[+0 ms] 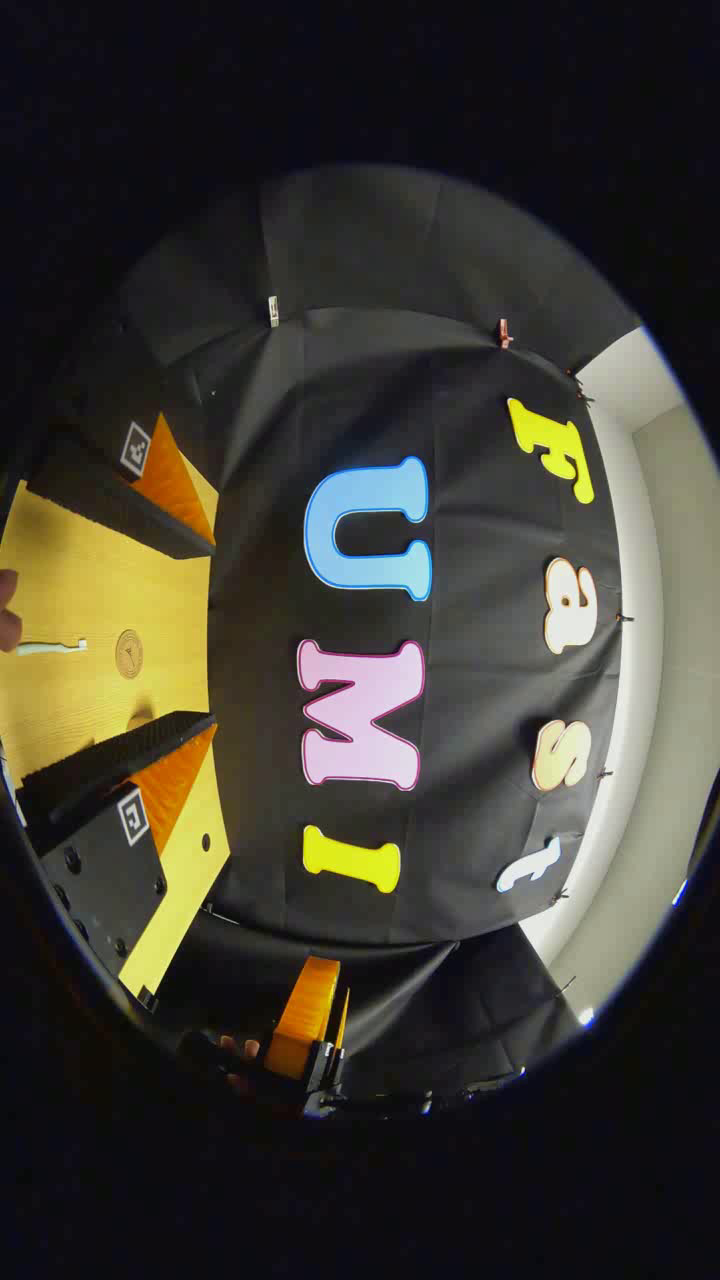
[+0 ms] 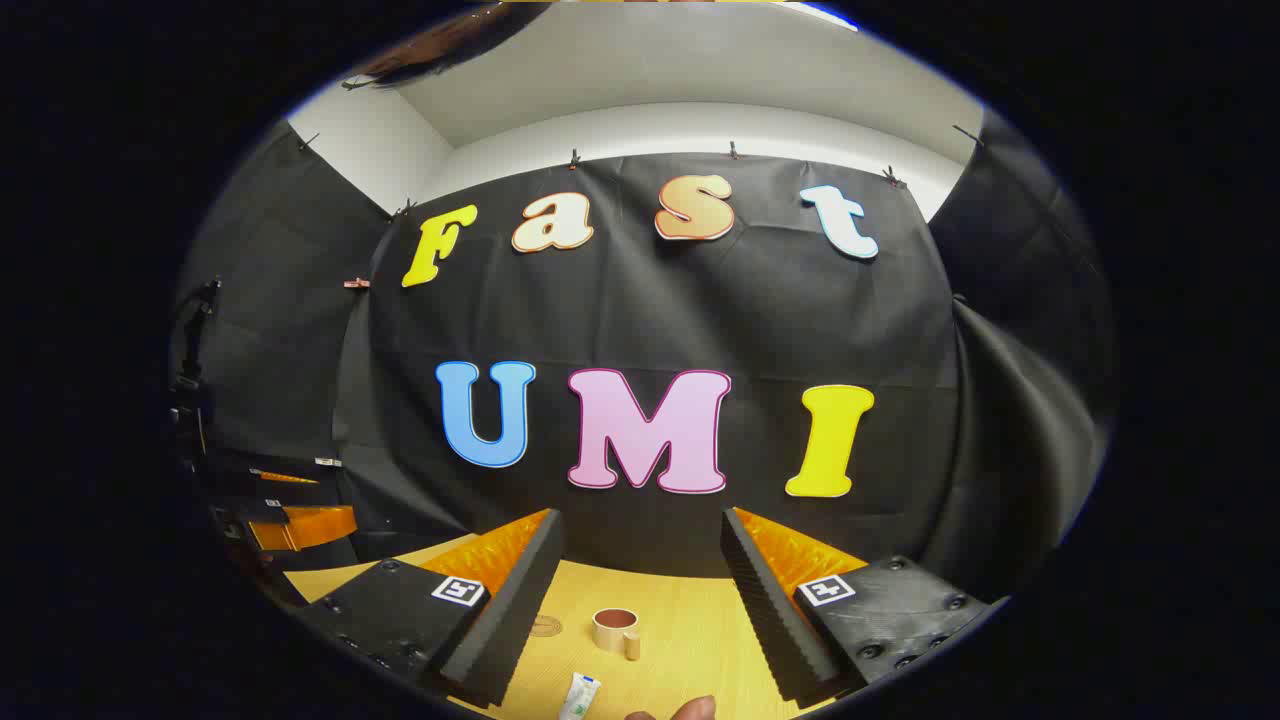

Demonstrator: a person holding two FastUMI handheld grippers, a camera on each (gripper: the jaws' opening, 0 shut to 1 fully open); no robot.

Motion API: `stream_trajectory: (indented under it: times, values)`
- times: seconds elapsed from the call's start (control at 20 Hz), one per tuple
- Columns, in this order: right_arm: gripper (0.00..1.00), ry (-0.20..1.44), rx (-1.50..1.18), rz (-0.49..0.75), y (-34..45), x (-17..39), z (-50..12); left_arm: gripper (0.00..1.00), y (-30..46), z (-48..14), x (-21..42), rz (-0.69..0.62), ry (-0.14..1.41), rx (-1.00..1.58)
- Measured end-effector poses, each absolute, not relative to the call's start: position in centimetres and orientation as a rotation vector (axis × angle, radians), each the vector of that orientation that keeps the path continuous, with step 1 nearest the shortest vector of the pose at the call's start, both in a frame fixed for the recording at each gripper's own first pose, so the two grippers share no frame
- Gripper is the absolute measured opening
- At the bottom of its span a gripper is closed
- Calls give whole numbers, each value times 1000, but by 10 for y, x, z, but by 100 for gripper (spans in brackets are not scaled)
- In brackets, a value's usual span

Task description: Put the toothbrush and toothpaste on the desktop into the cup, then pick up the cup and place it on the coaster on the desktop.

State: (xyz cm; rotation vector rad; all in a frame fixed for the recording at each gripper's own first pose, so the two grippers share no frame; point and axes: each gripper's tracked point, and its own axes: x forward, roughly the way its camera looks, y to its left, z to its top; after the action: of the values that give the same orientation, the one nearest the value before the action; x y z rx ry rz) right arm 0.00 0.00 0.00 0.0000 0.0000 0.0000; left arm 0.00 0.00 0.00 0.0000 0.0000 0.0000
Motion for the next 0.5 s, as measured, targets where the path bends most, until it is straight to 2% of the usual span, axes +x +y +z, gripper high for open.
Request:
stream_trajectory:
  times: [0.45, 0.5]
  values:
    - [94, 29, 16, -14, -7, 7, -11, 96, -4, -5, 8, -5, 13, -2]
    - [96, 36, 22, -17, -9, 7, -13, 96, -5, -5, 8, -4, 15, -2]
